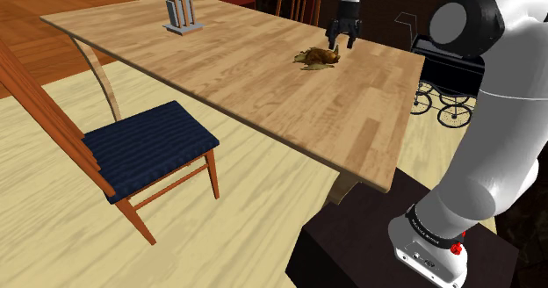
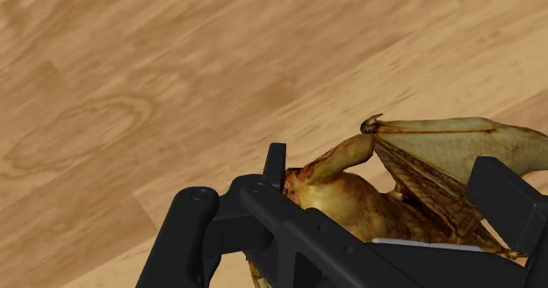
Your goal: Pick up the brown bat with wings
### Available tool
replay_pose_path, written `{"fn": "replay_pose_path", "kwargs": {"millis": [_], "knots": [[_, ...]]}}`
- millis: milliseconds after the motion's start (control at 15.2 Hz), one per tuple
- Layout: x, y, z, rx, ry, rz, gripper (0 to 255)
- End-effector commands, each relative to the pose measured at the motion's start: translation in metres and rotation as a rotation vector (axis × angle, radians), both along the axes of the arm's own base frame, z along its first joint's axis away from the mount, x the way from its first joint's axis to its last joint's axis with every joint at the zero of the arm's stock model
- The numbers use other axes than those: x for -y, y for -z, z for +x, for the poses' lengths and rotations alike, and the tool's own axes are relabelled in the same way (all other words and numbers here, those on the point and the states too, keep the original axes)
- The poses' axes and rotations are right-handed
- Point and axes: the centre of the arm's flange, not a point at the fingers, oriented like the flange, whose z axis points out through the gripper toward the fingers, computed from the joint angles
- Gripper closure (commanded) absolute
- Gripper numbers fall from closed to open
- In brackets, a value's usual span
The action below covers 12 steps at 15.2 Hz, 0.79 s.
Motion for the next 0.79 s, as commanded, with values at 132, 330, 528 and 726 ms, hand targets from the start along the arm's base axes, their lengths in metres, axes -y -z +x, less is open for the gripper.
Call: {"fn": "replay_pose_path", "kwargs": {"millis": [132, 330, 528, 726], "knots": [[0.021, 0.017, 0.015, -0.012, 0.032, 0.012, 0], [0.021, 0.033, 0.015, -0.012, 0.032, 0.012, 0], [0.021, 0.047, 0.015, -0.012, 0.032, 0.012, 0], [0.021, 0.046, 0.016, -0.012, 0.032, 0.012, 255]]}}
